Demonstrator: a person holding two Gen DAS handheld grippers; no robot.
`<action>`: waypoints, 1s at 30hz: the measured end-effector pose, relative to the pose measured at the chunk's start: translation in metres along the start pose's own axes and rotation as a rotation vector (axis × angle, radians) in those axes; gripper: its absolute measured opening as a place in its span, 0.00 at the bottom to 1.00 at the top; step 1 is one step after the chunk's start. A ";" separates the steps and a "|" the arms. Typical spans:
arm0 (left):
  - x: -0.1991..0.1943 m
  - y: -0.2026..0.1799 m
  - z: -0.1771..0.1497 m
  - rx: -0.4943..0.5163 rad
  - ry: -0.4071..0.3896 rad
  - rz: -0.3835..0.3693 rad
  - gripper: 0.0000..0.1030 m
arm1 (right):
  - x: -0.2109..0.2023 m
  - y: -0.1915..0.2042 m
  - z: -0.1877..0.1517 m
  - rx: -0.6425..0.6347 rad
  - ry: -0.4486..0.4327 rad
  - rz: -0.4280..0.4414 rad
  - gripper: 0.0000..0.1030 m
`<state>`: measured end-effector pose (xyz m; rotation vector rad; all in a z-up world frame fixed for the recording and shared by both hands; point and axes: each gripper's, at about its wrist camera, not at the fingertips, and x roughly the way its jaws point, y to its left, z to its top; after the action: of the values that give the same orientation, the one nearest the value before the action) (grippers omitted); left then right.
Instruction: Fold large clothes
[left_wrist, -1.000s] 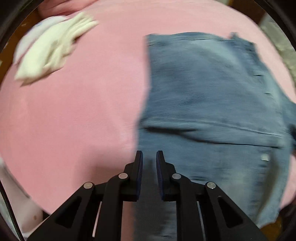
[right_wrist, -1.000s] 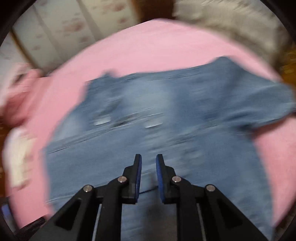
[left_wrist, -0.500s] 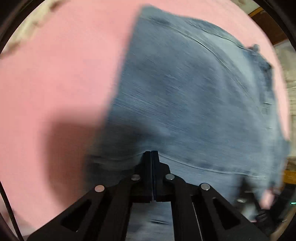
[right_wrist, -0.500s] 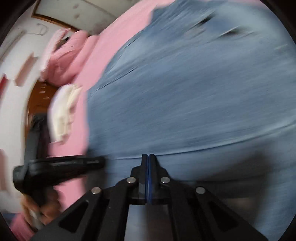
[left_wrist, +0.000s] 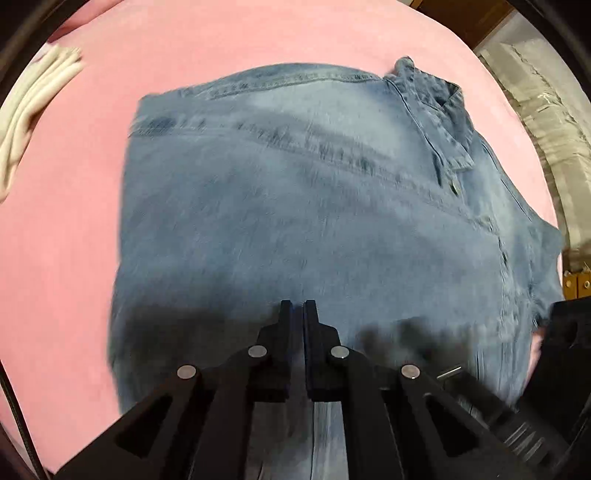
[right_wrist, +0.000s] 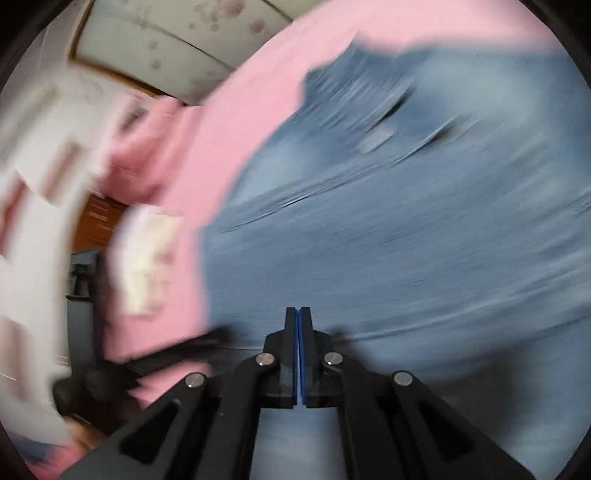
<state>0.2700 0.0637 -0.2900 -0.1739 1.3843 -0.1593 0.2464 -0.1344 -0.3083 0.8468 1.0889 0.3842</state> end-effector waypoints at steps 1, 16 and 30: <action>0.009 0.002 0.009 -0.021 -0.004 0.004 0.02 | 0.018 0.000 0.003 0.000 0.017 0.005 0.00; 0.038 0.103 0.097 -0.216 -0.128 0.209 0.01 | -0.111 -0.112 0.093 0.046 -0.334 -0.557 0.00; 0.039 0.098 0.029 -0.290 -0.001 -0.079 0.01 | -0.009 -0.008 -0.009 -0.216 -0.029 -0.298 0.00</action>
<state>0.3066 0.1523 -0.3433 -0.4707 1.3956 -0.0228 0.2338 -0.1413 -0.3105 0.4883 1.1056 0.2328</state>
